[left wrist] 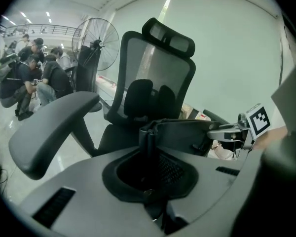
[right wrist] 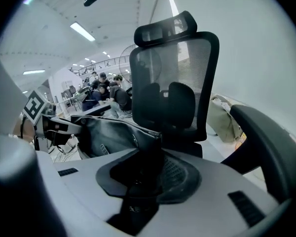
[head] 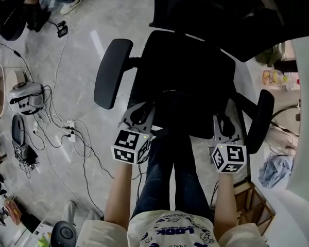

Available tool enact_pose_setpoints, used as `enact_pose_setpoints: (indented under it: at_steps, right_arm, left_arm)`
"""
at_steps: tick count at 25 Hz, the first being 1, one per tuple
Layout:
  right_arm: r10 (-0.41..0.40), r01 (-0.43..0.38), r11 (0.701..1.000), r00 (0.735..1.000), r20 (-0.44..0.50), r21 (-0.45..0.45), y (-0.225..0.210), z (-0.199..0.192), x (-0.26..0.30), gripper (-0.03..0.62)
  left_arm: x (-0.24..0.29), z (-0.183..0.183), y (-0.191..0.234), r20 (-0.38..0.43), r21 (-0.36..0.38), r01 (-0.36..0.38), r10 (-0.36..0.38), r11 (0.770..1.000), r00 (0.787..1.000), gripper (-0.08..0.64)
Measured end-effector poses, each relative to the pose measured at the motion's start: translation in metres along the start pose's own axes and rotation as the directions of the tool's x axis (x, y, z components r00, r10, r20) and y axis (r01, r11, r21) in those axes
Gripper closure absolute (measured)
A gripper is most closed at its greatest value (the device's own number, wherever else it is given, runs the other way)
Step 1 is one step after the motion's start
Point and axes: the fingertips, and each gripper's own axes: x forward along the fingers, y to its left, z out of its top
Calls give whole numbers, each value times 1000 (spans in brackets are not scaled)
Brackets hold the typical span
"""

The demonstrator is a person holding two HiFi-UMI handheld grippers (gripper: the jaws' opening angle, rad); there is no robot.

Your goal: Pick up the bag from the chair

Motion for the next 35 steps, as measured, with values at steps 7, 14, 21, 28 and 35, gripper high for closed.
enact_pose_setpoints:
  at_steps: [7,14,21,28,35]
  right_arm:
    - [-37,37,999,997,67,3,1,38,-42,477]
    - [-75,71,997,988,137,37,3,73,-96,479]
    - [-95,88,995,976,195,46,2,107,-145,479]
    - [-101,92,995,964,244,49,-2,142,-203,479]
    - [-94,90,996,954,286,28,-5,167,-261,479]
  left_arm:
    - [-30,43,-23,38,69,11,-14,998,999,518]
    - [-72,87,-56,89,154,11,-25,988,996,518]
    - [-107,125,-86,145,200,-10,-20,980,989,518]
    - [-149,160,-126,186,226,-25,-18,974,982,518]
    - [-192,186,-169,228,236,-43,-13,971,974,518]
